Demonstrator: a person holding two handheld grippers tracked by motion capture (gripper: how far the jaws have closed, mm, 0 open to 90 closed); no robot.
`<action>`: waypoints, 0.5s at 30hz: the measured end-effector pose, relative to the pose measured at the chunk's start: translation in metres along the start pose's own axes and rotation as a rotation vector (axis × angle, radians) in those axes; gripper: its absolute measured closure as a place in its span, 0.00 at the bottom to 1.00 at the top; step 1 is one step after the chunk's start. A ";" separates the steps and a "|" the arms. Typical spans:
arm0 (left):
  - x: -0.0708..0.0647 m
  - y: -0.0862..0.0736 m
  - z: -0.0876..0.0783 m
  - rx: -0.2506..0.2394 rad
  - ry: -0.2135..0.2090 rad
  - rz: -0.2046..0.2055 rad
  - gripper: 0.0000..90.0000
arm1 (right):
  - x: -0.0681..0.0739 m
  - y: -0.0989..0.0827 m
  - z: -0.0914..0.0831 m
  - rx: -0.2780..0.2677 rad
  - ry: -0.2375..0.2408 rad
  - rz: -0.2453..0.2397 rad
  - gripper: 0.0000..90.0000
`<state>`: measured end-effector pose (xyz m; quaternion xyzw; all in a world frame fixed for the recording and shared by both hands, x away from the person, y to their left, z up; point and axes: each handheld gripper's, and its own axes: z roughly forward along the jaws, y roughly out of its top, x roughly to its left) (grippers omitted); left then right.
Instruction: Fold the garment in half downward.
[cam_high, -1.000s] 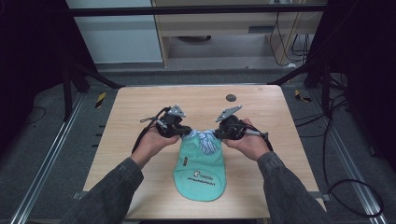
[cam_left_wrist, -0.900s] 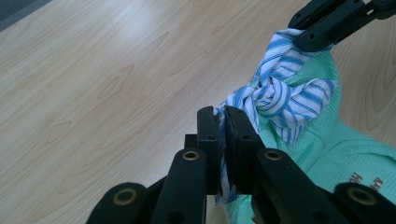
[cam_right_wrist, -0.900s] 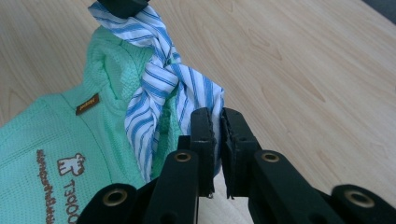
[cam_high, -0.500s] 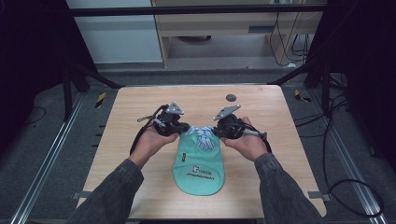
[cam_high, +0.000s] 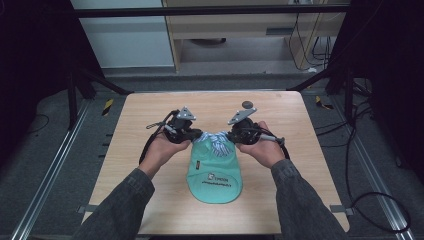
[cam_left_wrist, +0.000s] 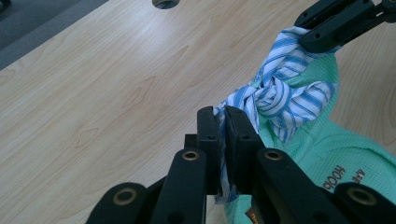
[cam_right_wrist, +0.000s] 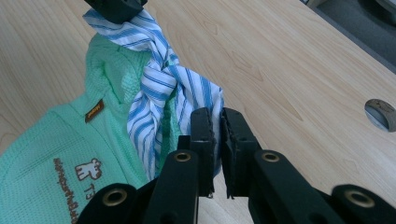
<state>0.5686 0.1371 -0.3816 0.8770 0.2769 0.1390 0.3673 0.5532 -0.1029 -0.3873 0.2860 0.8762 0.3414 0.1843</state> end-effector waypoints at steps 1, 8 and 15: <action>0.001 0.000 0.000 -0.002 0.000 -0.003 0.95 | 0.000 0.000 0.000 0.001 0.002 -0.003 0.93; 0.005 0.005 0.000 -0.015 0.006 -0.013 0.95 | -0.002 0.005 -0.001 0.000 -0.014 -0.010 0.93; 0.005 0.011 0.001 -0.016 0.022 0.002 0.95 | -0.003 0.009 -0.004 0.001 -0.038 -0.022 0.93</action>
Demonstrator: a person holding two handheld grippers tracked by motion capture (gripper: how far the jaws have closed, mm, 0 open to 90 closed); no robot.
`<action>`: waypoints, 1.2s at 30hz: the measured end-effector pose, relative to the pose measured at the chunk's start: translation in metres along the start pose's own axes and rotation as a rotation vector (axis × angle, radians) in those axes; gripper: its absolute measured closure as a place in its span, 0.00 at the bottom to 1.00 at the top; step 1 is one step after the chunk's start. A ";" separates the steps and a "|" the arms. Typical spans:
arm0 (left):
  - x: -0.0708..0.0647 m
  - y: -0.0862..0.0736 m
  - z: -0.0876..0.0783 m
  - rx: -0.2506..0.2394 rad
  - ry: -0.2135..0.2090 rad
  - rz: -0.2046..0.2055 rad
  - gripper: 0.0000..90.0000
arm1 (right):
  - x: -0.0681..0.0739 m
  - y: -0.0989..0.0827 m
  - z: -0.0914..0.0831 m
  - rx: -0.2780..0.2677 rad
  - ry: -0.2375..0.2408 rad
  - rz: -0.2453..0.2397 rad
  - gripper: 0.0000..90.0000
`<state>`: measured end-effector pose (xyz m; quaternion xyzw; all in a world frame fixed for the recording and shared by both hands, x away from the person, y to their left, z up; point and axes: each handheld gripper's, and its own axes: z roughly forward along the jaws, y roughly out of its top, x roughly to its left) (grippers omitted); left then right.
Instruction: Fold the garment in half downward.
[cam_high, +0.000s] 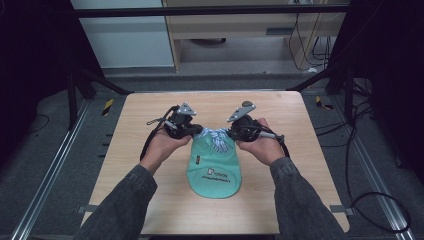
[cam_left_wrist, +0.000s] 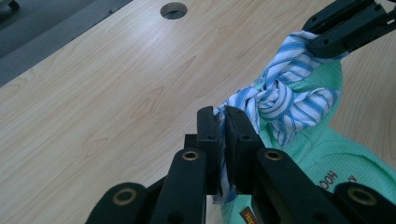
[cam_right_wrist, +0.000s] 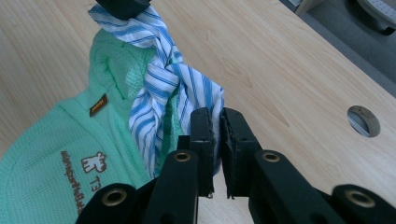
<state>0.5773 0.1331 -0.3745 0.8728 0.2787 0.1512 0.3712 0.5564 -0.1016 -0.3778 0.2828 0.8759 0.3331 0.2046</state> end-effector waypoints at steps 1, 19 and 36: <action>0.000 0.000 0.001 -0.004 0.002 -0.006 0.95 | -0.001 0.001 0.000 0.000 -0.003 -0.001 0.93; -0.001 0.003 0.000 -0.011 0.052 0.027 0.95 | -0.005 0.004 0.006 -0.002 -0.031 -0.022 0.93; -0.020 -0.016 -0.004 -0.023 0.052 0.058 0.95 | 0.012 -0.014 0.004 -0.015 -0.019 -0.053 0.93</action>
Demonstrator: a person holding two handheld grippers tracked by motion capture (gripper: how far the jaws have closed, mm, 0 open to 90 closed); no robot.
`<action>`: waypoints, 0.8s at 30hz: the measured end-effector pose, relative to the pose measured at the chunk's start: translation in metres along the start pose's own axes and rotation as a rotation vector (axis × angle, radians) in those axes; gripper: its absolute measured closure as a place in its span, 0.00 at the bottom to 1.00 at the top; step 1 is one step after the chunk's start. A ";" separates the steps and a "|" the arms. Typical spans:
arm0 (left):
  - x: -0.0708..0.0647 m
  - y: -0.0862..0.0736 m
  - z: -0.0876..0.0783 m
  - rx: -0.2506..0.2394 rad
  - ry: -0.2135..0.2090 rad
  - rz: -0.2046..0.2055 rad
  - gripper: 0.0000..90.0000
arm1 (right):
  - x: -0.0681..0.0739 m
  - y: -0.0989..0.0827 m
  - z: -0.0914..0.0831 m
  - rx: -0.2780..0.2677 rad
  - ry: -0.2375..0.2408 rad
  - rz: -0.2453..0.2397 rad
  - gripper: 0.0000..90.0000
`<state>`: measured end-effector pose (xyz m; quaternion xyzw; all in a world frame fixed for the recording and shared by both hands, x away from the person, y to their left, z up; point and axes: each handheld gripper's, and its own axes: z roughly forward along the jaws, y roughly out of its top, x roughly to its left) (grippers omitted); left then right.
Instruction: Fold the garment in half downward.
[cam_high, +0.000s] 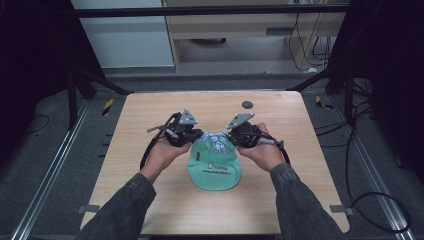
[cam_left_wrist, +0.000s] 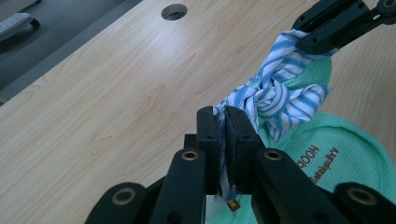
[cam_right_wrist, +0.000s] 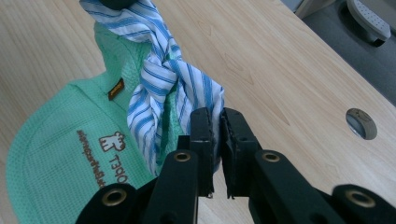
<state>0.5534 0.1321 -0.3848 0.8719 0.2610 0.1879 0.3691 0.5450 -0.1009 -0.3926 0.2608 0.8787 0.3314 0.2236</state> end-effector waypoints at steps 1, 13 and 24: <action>-0.001 -0.002 0.000 -0.005 -0.003 0.000 0.95 | 0.001 -0.001 0.000 -0.001 0.001 -0.002 0.93; -0.014 -0.023 -0.005 -0.048 -0.010 -0.013 0.95 | 0.019 -0.014 -0.004 -0.028 0.023 -0.022 0.93; -0.029 -0.036 -0.005 -0.049 -0.025 0.006 0.95 | 0.027 -0.029 -0.003 -0.020 0.038 -0.034 0.93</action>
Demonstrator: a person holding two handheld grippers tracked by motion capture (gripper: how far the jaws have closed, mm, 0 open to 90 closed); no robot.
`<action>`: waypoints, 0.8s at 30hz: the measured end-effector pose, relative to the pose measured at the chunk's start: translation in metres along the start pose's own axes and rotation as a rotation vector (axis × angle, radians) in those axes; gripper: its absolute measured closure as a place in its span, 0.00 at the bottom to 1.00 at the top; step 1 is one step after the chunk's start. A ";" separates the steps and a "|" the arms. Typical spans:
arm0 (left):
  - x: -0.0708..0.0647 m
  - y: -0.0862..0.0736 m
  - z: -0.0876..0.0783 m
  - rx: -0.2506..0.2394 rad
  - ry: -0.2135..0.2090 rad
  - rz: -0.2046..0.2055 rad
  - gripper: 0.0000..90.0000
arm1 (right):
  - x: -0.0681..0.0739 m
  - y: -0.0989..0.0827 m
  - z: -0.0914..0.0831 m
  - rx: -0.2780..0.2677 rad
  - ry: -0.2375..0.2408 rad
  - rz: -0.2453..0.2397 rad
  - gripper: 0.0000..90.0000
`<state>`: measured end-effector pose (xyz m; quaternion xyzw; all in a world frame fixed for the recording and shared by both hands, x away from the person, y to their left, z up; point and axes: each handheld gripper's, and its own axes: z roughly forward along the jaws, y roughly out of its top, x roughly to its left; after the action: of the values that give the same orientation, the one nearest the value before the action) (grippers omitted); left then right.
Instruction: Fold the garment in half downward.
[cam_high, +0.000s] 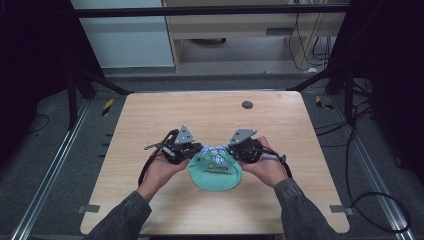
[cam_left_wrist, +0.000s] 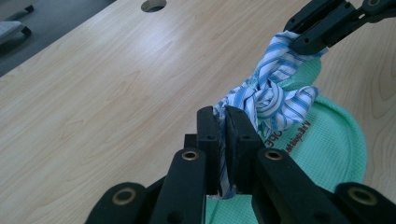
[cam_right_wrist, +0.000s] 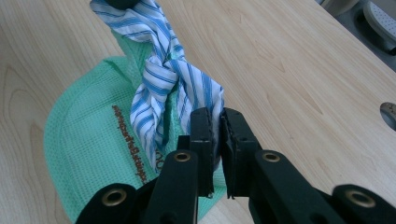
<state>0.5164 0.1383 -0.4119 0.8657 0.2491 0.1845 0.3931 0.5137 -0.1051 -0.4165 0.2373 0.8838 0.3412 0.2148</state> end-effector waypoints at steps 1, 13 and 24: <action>-0.001 -0.001 0.000 0.000 0.000 0.001 0.95 | 0.001 -0.001 0.000 0.002 -0.001 0.000 0.93; -0.007 -0.013 0.001 0.009 -0.011 0.000 0.95 | 0.011 -0.009 0.002 0.007 0.017 -0.010 0.93; -0.013 -0.024 0.003 0.016 -0.029 -0.006 0.94 | 0.021 -0.017 0.003 0.015 0.037 -0.012 0.92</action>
<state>0.5001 0.1427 -0.4337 0.8706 0.2473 0.1687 0.3905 0.4945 -0.1030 -0.4354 0.2272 0.8916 0.3376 0.1988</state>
